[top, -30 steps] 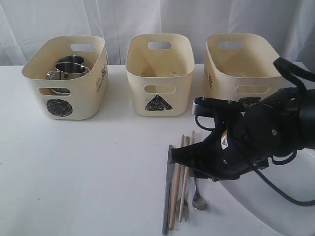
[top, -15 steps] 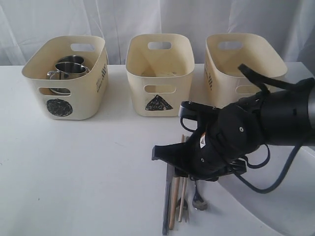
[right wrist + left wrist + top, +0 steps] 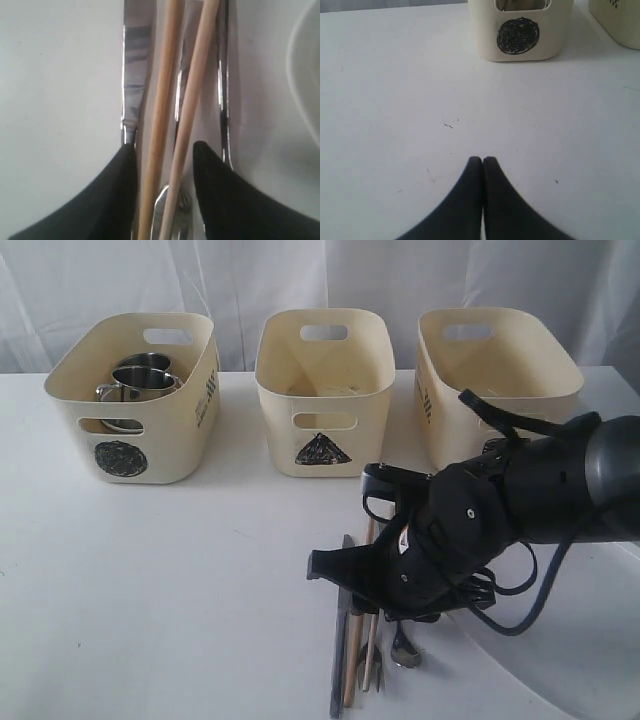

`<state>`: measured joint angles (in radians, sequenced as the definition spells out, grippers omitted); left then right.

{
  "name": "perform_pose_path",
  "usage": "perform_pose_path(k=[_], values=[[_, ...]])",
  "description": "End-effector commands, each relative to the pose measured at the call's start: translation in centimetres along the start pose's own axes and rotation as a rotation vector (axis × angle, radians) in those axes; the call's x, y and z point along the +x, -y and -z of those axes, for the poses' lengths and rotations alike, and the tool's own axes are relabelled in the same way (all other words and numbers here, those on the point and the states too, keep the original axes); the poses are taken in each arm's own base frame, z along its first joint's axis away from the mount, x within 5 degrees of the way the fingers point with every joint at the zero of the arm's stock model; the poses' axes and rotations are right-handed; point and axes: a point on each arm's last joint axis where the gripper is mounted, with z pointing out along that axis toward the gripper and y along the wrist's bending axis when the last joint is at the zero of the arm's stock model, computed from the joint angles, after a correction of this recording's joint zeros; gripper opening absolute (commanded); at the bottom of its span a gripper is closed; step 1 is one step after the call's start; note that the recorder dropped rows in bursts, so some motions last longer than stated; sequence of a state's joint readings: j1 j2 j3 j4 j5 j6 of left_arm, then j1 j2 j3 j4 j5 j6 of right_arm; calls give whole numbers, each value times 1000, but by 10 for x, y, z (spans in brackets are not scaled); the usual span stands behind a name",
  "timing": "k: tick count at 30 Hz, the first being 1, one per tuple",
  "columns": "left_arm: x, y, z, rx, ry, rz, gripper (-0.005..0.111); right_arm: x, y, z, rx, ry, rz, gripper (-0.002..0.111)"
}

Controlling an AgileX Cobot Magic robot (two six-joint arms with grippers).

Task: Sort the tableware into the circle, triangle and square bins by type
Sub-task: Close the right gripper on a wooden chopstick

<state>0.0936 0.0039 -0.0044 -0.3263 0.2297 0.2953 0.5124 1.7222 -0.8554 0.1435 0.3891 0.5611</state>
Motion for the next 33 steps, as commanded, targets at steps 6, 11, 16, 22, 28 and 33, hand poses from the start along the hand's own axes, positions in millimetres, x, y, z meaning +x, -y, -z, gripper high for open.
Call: perform_pose_path(k=[6,11,16,22,28,33], values=[[1,0,0,1,-1,12,0,0,-1,-4,5,-6,4,36],[1,0,0,1,-1,12,0,0,-1,-4,0,2,4,36],[1,0,0,1,-1,12,0,0,-1,-4,0,2,4,36],[1,0,0,1,-1,12,0,1,0,-10,12,-12,3,34],[1,0,0,1,-1,12,0,3,2,-15,24,-29,-2,34],[1,0,0,1,-1,12,0,3,2,-17,25,-30,-2,34]])
